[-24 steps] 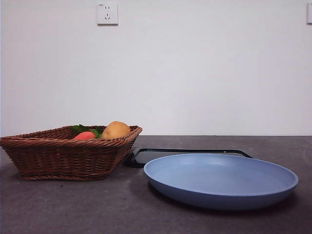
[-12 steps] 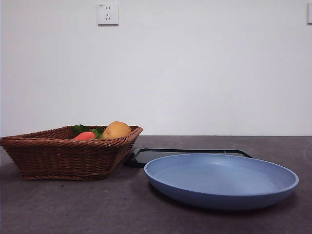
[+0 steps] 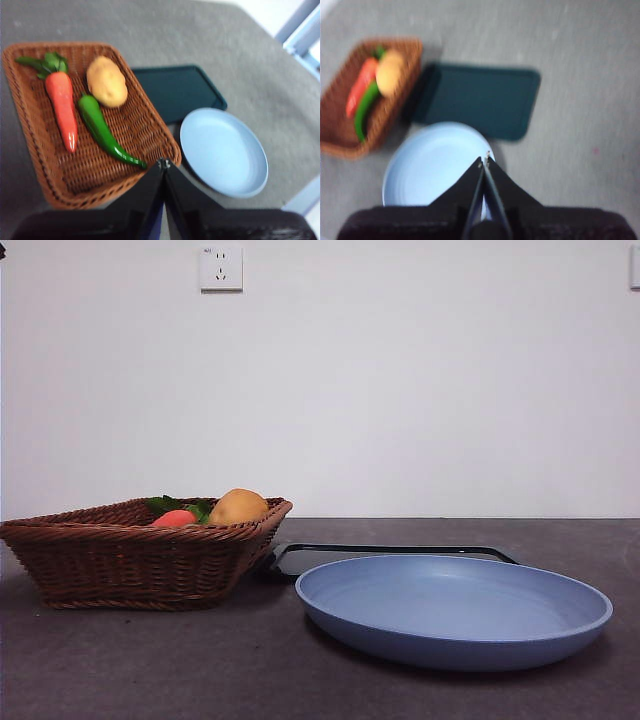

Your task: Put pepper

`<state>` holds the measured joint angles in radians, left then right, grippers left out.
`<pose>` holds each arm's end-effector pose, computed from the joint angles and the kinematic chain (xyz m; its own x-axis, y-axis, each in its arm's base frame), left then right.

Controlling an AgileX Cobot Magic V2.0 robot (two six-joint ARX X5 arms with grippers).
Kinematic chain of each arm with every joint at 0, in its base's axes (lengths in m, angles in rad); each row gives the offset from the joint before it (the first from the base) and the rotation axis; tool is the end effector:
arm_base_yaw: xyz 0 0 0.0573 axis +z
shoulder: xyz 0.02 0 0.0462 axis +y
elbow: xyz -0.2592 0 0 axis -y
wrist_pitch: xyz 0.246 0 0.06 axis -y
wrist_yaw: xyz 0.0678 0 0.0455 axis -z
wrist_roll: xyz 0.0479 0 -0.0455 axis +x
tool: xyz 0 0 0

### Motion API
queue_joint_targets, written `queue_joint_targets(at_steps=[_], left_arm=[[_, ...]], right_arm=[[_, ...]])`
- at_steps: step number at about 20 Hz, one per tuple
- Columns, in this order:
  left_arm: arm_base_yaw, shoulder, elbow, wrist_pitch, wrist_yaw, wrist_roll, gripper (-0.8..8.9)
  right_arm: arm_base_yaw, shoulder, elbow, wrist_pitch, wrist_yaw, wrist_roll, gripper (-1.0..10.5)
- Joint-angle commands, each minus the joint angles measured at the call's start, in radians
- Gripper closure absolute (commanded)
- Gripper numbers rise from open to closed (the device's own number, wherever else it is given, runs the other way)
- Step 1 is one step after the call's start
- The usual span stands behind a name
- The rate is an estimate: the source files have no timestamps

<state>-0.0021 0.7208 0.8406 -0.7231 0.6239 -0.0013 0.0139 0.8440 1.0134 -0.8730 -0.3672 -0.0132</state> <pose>0.1501 -0.0283 0.3030 0.6671 -0.5856 -0.4605 0.4820 0.8106 -0.3325 0.1657 0.0195 0.3250 0.7066 0.3689 -0.6038 -0.2952 0.9292 0.2222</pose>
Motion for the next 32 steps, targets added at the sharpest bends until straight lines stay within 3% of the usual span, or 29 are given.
queue_joint_targets(at_steps=[1,5,9,19,30,32], left_arm=[[0.001,0.029,0.051,-0.082,0.008,0.101,8.09],[0.002,0.042,0.069,-0.114,0.007,0.111,7.77],[0.002,0.042,0.069,-0.108,0.007,0.109,4.71],[0.002,0.042,0.071,-0.108,0.01,0.107,4.71],[0.002,0.042,0.071,-0.108,0.01,0.106,4.71],[0.002,0.042,0.071,-0.108,0.01,0.107,4.71]], right_arm=[[0.003,0.034,0.03,-0.09,0.0,-0.09,9.4],[0.008,0.05,0.031,-0.121,0.002,-0.093,9.1],[0.008,0.05,0.031,-0.093,0.002,-0.068,6.2],[0.049,0.146,0.031,-0.092,0.002,-0.062,6.1],[0.2,0.638,0.031,0.061,0.011,-0.063,6.1],[0.218,0.703,0.031,0.096,0.043,-0.064,6.1]])
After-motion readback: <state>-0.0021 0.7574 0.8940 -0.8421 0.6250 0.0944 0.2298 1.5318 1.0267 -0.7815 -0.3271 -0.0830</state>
